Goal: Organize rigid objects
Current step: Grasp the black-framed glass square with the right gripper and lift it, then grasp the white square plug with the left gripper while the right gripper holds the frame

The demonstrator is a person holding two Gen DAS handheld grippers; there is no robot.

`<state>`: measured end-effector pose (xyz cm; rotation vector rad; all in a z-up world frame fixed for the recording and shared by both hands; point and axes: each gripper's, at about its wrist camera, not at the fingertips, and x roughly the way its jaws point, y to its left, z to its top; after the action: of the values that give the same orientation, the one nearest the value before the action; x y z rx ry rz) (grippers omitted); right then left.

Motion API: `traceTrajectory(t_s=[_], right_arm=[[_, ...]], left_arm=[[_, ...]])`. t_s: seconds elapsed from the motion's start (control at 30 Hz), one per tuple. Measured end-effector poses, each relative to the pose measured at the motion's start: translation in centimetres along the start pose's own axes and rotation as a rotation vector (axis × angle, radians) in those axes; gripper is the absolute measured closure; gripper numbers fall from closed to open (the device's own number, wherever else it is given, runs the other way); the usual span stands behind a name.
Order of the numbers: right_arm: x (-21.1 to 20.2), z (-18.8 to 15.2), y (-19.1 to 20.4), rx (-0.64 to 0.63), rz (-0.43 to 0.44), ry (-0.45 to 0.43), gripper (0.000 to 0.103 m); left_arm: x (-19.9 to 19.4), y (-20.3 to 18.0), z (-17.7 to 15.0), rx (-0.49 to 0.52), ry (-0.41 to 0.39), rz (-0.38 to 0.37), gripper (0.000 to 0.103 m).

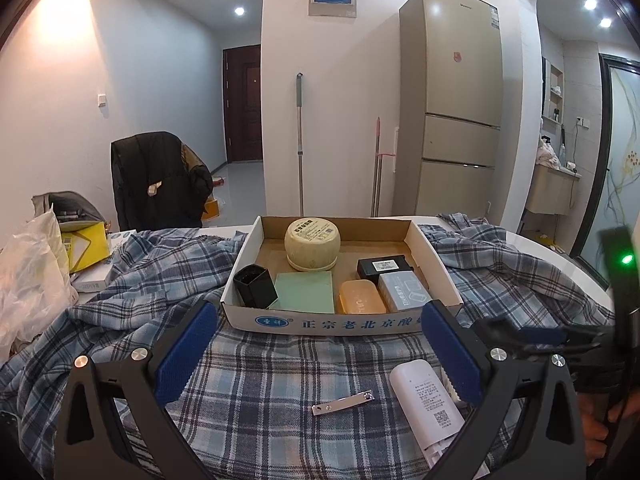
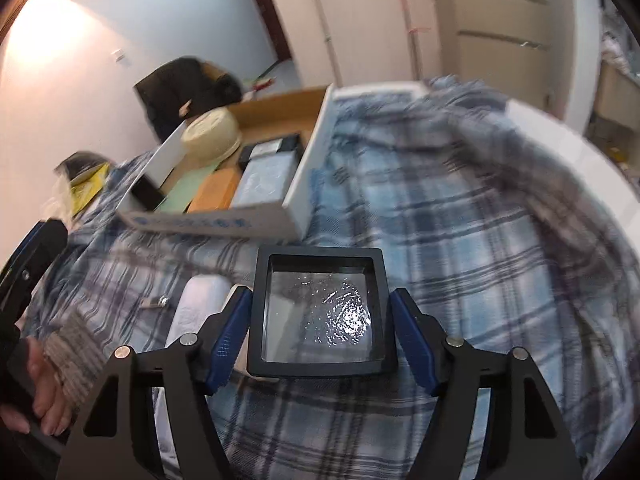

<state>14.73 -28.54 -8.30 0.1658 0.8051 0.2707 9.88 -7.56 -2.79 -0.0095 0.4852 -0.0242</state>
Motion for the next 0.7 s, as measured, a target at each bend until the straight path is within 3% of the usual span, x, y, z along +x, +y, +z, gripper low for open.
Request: traceTrajectory(t_s=[0.07,0.13,0.23,0.33,0.4,0.47,0.57,0.7], right_arm=[[-1.6,0.3,0.0,-0.010,-0.038,-0.066,0.034],[-3.2,0.6,0.2,-0.037,-0.137,-0.096,0.034],[-5.4,-0.1,-0.3,-0.024,-0.226,-0.125,0.034],[-6.6,-1.3,-1.3,0.000,-0.234,-0.152,0.034],[-7.1,-2.0,-1.6,-0.003,-0.267,-0.197,0.034],[-7.4,-2.4,-1.5,-0.023,-0.304,-0.237,0.034],[-7.4,-2.5,-1.5,-0.040,-0.347,-0.285,0.034],[-6.9,-2.6,-2.2,-0.003,-0.345,-0.260,0.034]], left_arm=[[-0.1,0.0,0.1,0.001,-0.002,0.006,0.000],[-0.3,0.0,0.4,-0.011,0.012,-0.009,0.000],[-0.4,0.2,0.9,-0.067,0.086,-0.093,0.001],[0.1,-0.2,1.0,-0.106,0.180,-0.207,0.014],[1.1,-0.9,1.0,-0.119,0.254,-0.256,0.017],[2.1,-1.9,0.9,-0.114,0.320,-0.279,0.034],[3.7,-4.1,0.8,-0.093,0.433,-0.355,0.050],[4.9,-7.0,0.1,-0.035,0.504,-0.386,0.055]])
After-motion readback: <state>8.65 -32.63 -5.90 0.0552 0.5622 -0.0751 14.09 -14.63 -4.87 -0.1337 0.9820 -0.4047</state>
